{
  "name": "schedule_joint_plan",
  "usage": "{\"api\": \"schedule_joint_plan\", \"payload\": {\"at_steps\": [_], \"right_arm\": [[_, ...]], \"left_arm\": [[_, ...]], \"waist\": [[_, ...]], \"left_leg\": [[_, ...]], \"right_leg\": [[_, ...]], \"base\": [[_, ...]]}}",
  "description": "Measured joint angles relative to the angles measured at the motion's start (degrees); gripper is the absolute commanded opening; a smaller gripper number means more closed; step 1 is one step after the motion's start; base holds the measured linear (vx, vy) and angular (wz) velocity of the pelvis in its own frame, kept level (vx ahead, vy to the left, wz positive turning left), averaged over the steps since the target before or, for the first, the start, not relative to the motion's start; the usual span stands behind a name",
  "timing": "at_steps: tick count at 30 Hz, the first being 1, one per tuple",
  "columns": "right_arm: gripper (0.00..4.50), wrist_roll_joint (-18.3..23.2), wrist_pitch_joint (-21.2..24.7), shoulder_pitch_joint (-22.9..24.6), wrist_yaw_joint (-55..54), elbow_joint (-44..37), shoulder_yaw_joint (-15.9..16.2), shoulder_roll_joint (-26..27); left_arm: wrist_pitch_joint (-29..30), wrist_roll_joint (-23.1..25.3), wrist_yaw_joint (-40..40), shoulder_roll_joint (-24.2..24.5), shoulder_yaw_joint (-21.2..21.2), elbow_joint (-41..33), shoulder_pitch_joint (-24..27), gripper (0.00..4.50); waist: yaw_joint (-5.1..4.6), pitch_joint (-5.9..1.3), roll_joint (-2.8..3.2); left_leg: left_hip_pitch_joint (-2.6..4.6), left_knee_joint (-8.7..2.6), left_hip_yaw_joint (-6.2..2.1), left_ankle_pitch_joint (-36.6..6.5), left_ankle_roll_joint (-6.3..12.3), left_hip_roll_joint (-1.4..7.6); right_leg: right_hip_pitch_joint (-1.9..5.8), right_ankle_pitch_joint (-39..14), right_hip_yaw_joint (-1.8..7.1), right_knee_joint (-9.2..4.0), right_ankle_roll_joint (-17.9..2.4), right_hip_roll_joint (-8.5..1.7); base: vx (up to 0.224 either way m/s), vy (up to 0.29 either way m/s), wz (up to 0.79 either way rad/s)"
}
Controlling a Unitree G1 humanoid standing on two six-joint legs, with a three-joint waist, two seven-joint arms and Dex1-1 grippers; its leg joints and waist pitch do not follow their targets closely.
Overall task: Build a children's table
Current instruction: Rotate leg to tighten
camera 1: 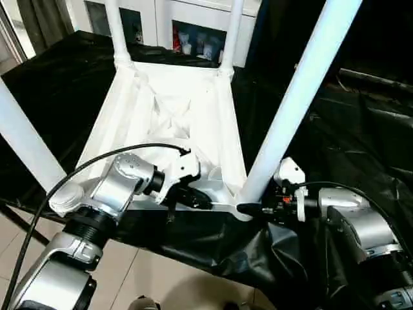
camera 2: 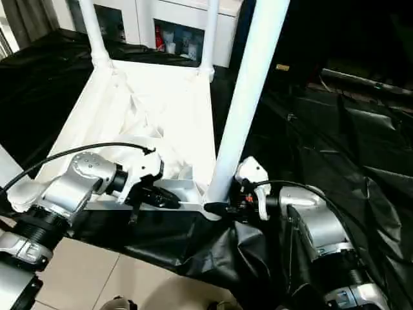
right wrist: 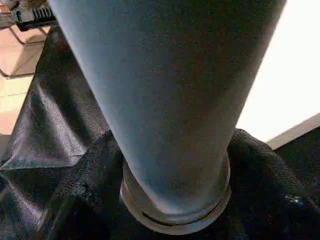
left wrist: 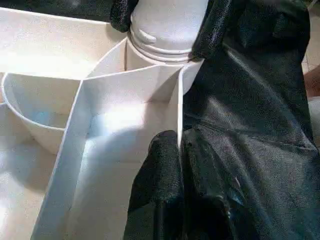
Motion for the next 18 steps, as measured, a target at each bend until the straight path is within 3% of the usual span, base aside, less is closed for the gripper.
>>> {"api": "schedule_joint_plan", "payload": {"at_steps": [5,13,18], "right_arm": [[2.67,-1.2,0.1,-0.2,-13.1,3.9,-4.1,6.3],[2.67,-3.3,-0.2,-5.1,-47.0,11.5,-12.9,21.7],[2.67,-4.6,-2.3,-5.8,-52.9,12.7,-13.8,23.8]], "left_arm": [[-0.2,2.7,9.6,-3.5,0.8,4.5,-2.4,0.0],[3.9,5.9,29.7,-14.0,2.4,11.1,-5.7,0.0],[4.1,7.3,34.0,-17.3,2.3,12.0,-6.1,0.0]], "waist": [[-0.21,-0.36,-0.53],[-2.07,-0.48,-0.72],[-2.11,-0.49,-0.69]], "left_leg": [[0.12,0.04,0.0,0.0,-0.06,0.0],[0.02,0.06,-0.79,0.1,-0.17,-0.32],[-0.39,-0.01,-0.99,0.1,-0.16,-0.34]], "right_leg": [[0.04,-0.2,0.15,0.12,0.4,0.06],[0.03,-0.2,0.01,-0.58,0.5,0.22],[0.06,-0.1,0.21,-1.18,0.5,0.59]], "base": [[0.0,0.0,0.0],[-0.013,0.0,-0.01],[0.0,0.0,0.0]]}}
